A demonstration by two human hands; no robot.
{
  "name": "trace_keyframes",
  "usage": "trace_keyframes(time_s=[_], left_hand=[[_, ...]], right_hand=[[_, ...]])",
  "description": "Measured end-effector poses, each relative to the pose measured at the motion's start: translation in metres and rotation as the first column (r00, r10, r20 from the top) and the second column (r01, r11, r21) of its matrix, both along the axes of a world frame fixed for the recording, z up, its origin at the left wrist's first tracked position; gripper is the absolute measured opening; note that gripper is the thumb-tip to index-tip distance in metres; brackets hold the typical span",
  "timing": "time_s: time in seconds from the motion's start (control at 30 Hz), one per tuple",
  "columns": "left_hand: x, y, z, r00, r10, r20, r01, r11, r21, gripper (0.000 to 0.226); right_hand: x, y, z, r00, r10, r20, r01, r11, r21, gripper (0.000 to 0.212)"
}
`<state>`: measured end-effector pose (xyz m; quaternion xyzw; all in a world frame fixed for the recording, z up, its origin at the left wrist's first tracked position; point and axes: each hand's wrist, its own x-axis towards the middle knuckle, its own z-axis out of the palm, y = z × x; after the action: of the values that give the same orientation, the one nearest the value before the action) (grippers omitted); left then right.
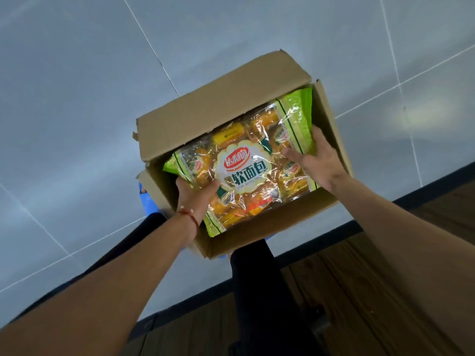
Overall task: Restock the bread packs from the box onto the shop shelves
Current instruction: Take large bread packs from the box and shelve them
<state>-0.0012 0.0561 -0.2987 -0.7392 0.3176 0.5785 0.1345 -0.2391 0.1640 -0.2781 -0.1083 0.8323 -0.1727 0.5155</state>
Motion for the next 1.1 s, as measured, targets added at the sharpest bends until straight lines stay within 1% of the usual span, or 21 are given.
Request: trace_keyframes(time_s=[0.03, 0.13, 0.2, 0.3, 0.4, 0.63, 0.7, 0.77, 0.87, 0.9, 0.93, 1.03, 1.1], left_hand=[[-0.004, 0.003, 0.005, 1.000, -0.006, -0.013, 0.005, 1.000, -0.013, 0.085], [-0.011, 0.002, 0.021, 0.997, -0.051, -0.056, 0.048, 0.997, -0.059, 0.091], [-0.010, -0.007, 0.032, 0.988, -0.130, -0.082, 0.123, 0.989, -0.088, 0.082], [-0.002, -0.023, 0.057, 0.969, -0.224, -0.102, 0.213, 0.971, -0.111, 0.064], [0.015, -0.035, 0.090, 0.942, -0.311, -0.123, 0.293, 0.945, -0.146, 0.056], [0.054, -0.063, 0.183, 0.912, -0.360, -0.199, 0.329, 0.928, -0.173, 0.047], [0.068, -0.073, 0.210, 0.905, -0.361, -0.225, 0.327, 0.929, -0.173, 0.044], [0.080, -0.085, 0.236, 0.896, -0.370, -0.247, 0.334, 0.926, -0.176, 0.051], [0.097, -0.100, 0.273, 0.885, -0.400, -0.238, 0.356, 0.911, -0.208, 0.089], [0.103, -0.103, 0.284, 0.883, -0.404, -0.239, 0.358, 0.909, -0.214, 0.094], [0.108, -0.105, 0.298, 0.878, -0.407, -0.251, 0.356, 0.907, -0.224, 0.091], [0.122, -0.105, 0.342, 0.867, -0.404, -0.291, 0.337, 0.907, -0.254, 0.066], [0.135, -0.103, 0.368, 0.859, -0.402, -0.318, 0.320, 0.905, -0.279, 0.059]], right_hand=[[0.002, 0.001, 0.000, 0.999, -0.049, 0.023, 0.049, 0.999, -0.008, 0.079], [0.017, 0.008, 0.008, 0.988, -0.156, 0.005, 0.156, 0.988, -0.005, 0.072], [0.030, 0.015, 0.021, 0.975, -0.222, -0.006, 0.222, 0.975, 0.004, 0.071], [0.052, 0.025, 0.053, 0.950, -0.312, 0.032, 0.312, 0.950, -0.004, 0.064], [0.075, 0.033, 0.090, 0.935, -0.350, 0.055, 0.352, 0.936, -0.022, 0.059], [0.119, 0.037, 0.182, 0.902, -0.417, 0.113, 0.429, 0.895, -0.124, 0.055], [0.132, 0.036, 0.211, 0.899, -0.420, 0.123, 0.436, 0.887, -0.155, 0.058], [0.144, 0.033, 0.240, 0.904, -0.414, 0.107, 0.427, 0.884, -0.189, 0.062], [0.163, 0.026, 0.281, 0.919, -0.392, 0.051, 0.393, 0.890, -0.231, 0.064], [0.169, 0.024, 0.293, 0.924, -0.381, 0.028, 0.376, 0.895, -0.240, 0.065], [0.175, 0.021, 0.305, 0.931, -0.366, 0.008, 0.356, 0.901, -0.247, 0.065], [0.187, 0.015, 0.340, 0.950, -0.308, -0.041, 0.286, 0.918, -0.273, 0.071], [0.195, 0.015, 0.362, 0.956, -0.284, -0.067, 0.252, 0.920, -0.299, 0.075]])
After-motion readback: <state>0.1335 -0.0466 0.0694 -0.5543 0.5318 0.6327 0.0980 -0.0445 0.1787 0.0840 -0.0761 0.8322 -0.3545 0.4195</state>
